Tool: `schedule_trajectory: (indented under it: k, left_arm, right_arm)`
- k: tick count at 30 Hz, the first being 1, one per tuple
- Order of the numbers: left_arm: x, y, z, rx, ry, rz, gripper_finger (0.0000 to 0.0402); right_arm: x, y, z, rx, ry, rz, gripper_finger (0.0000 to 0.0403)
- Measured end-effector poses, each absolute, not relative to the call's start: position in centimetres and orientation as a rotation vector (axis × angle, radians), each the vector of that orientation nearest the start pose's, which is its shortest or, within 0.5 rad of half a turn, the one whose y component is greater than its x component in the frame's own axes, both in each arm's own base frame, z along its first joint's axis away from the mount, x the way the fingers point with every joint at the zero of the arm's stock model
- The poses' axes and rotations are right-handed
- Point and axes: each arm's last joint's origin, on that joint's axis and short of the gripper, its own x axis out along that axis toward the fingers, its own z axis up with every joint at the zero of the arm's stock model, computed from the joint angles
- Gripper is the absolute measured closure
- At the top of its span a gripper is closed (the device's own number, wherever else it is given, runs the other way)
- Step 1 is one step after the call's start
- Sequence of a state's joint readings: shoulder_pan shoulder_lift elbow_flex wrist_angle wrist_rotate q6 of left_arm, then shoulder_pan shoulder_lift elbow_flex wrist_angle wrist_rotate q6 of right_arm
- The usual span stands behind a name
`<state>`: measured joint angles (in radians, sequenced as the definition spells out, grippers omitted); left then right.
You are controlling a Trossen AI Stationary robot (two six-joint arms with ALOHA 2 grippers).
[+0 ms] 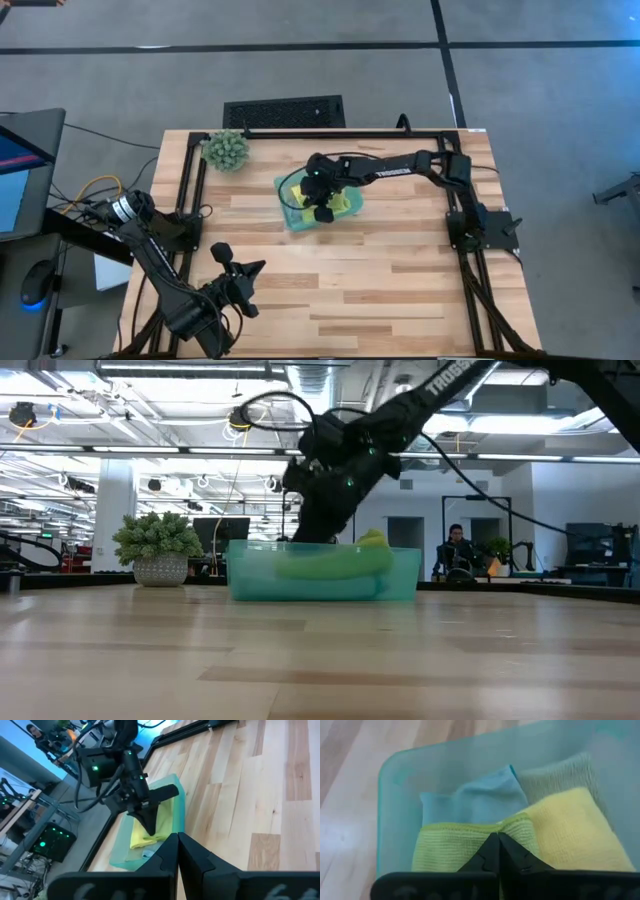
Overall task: Fold microfiber towels
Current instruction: Put the light green towel into the bin
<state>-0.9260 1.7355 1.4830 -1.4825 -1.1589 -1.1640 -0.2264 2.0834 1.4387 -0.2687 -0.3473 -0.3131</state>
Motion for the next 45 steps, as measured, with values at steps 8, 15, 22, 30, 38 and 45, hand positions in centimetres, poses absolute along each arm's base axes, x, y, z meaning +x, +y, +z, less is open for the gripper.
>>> schedule_trajectory:
  k: [8, 15, 22, 30, 38, 45]
  left_arm:
    - [20.3, -22.6, 28.3, 0.408, 0.574, 0.569, 0.0401]
    - [20.5, -22.8, 28.2, 0.378, 0.570, 0.562, 0.0401]
    - [20.6, -23.0, 28.2, 0.386, 0.571, 0.546, 0.0401]
    - [21.1, -22.5, 28.2, 0.389, 0.562, 0.570, 0.0401]
    - [21.8, -21.9, 28.2, 0.373, 0.583, 0.594, 0.0401]
    - [21.9, -22.0, 28.1, 0.351, 0.597, 0.588, 0.0401]
  right_arm:
    - [42.9, -9.3, 15.8, -0.021, 0.822, 0.216, 0.0389]
    - [41.5, -8.1, 20.2, -0.082, 0.777, 0.260, 0.0388]
    - [36.4, -8.7, 20.8, -0.054, 0.761, 0.211, 0.0392]
    - [33.0, -9.3, 16.2, 0.007, 0.766, 0.149, 0.0387]
    - [33.4, -9.7, 13.2, -0.006, 0.825, 0.156, 0.0384]
    - [32.3, -9.3, 17.0, -0.034, 0.758, 0.151, 0.0386]
